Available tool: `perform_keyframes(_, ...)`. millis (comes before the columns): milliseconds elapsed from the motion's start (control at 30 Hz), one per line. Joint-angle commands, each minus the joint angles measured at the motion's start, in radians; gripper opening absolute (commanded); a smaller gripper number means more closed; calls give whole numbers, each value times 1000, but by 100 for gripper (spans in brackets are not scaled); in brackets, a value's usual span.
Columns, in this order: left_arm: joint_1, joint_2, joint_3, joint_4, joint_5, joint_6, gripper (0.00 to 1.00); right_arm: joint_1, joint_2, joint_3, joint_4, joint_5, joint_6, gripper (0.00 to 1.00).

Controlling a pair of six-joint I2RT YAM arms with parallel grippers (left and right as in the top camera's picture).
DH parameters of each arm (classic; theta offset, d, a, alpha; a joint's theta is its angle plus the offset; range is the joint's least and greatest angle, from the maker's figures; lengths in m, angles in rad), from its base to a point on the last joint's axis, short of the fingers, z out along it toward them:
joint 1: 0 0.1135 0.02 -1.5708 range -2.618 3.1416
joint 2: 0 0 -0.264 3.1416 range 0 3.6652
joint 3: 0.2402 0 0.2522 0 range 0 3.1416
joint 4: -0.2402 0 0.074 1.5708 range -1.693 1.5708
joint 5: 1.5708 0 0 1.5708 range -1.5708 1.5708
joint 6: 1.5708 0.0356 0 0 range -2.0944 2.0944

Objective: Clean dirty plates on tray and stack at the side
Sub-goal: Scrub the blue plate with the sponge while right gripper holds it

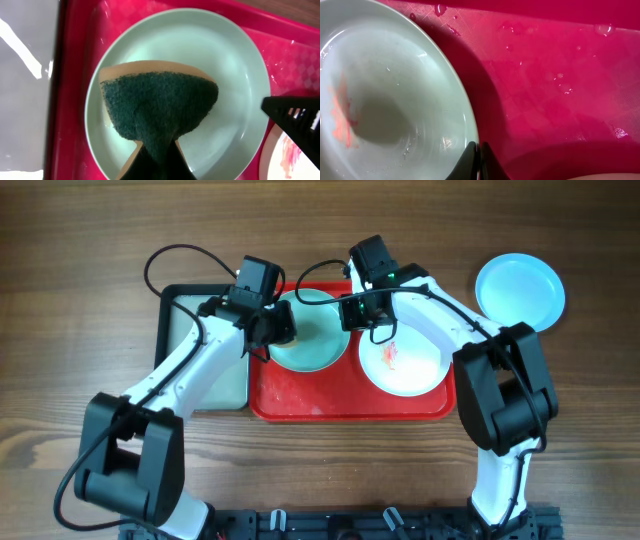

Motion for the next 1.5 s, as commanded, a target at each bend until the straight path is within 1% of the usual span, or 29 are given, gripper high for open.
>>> perform_keyframes(0, -5, 41, -3, 4, 12, -50, 4, 3, -28, -3, -6, 19, 4, 5)
perform_keyframes(133, -5, 52, -3, 3, -14, -76, 4, 3, -28, -3, -5, 19, 4, 4)
perform_keyframes(367, -27, 110, -3, 12, -51, -83, 4, 3, -28, -3, -5, 19, 4, 4)
perform_keyframes(500, -27, 143, -3, 6, -97, -145, 4, 3, -28, -3, -5, 19, 3, 4)
perform_keyframes(633, -35, 206, -3, 9, -90, -154, 4, 3, -28, -3, -3, 19, 4, 4)
perform_keyframes(700, -36, 260, -3, 40, 3, -153, 4, 3, -28, -3, -2, 19, 4, 4)
perform_keyframes(800, -36, 278, -3, 106, 175, -153, 4, 3, -28, -3, -3, 19, 4, 4)
perform_keyframes(867, -36, 278, -3, 132, 230, -153, 4, 3, -28, -3, -2, 19, 3, 4)
perform_keyframes(1000, -36, 278, -3, 153, 254, -142, 4, 3, -28, -3, 1, 19, 3, 4)
perform_keyframes(1067, -34, 278, -3, 171, 307, -93, 4, 3, -28, -3, 3, 19, 1, 4)
perform_keyframes(1100, -31, 274, -3, 171, 309, -93, 4, 3, -28, -3, 4, 19, 1, 4)
perform_keyframes(1167, -18, 244, -3, 171, 314, -93, 4, 3, -28, -3, 6, 19, 1, 4)
perform_keyframes(1267, -8, 137, 0, 171, 319, -70, 4, 3, -28, -3, 7, 20, 0, 5)
perform_keyframes(1300, -7, 85, 0, 163, 315, -69, 4, 2, -28, -3, 7, 19, 1, 10)
perform_keyframes(1333, -5, 46, 0, 156, 309, -69, 4, 2, -28, -3, 7, 19, 0, 13)
perform_keyframes(1367, -1, 0, 0, 138, 284, -70, 4, 2, -28, -3, 7, 19, 1, 20)
perform_keyframes(1433, 1, -75, 0, 82, 171, -69, 4, 2, -28, -3, 9, 20, 0, 29)
perform_keyframes(1467, 1, -94, 0, 58, 114, -69, 4, 2, -28, -3, 13, 28, 0, 30)
